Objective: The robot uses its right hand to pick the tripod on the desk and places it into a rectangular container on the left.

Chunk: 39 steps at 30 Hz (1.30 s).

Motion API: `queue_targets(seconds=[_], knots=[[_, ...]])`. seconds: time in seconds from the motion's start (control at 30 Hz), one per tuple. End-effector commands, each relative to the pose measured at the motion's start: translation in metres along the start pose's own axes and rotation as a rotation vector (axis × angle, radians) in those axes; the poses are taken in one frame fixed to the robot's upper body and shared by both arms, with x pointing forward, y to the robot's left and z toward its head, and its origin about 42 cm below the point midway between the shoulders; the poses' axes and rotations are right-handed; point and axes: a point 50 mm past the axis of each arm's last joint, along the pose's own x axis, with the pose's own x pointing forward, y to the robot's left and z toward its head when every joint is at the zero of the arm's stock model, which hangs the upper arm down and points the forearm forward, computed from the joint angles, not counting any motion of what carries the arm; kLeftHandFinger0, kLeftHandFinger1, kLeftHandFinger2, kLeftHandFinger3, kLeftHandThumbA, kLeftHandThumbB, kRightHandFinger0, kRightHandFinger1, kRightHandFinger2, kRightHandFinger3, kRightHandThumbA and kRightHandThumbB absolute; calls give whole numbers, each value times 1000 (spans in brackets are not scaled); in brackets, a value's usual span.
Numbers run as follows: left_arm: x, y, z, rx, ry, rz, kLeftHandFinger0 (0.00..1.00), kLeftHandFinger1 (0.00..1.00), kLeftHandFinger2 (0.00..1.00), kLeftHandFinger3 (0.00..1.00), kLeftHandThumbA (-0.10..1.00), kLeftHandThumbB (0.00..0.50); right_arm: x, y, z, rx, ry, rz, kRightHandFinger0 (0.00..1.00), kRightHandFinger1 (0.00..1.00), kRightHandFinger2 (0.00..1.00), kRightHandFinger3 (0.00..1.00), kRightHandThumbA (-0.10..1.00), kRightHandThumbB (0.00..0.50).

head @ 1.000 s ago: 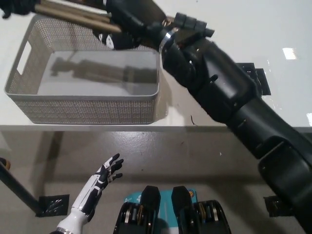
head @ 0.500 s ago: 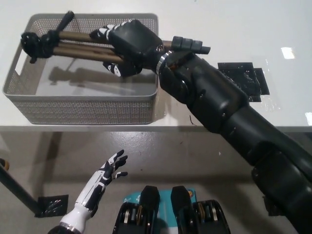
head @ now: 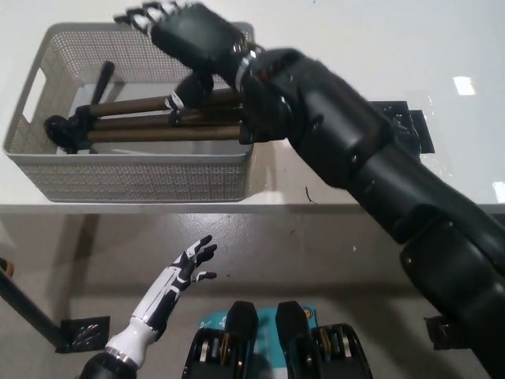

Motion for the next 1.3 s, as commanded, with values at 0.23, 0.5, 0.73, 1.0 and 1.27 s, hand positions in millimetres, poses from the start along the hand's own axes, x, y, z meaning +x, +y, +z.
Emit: queue_targets(seconds=[0.23,0.5,0.73,1.0,1.27], knots=[[4,-4,5,28,-41,6,829,1000,1000,1000,1000,500,-13,-199,20,300,-135,-336,1000,1000,1000,1000,1000,500],[-9,1,5,27,-43,35,842,1000,1000,1000,1000,500,-128,-268,-42,355,-144,-672,1000,1000,1000,1000,1000,456],[-12,7,3,24,-43,55,852,1000,1000,1000,1000,500,-286,-239,-62,371,-173,-1036,1000,1000,1000,1000,1000,374],[-15,5,-4,10,-27,57,895,1000,1000,1000,1000,500,-372,-117,-28,434,-151,-1181,1000,1000,1000,1000,1000,332],[-11,6,-2,-2,-45,36,1000,1000,1000,1000,1000,500,-392,22,4,687,39,-1051,1000,1000,1000,1000,1000,340]])
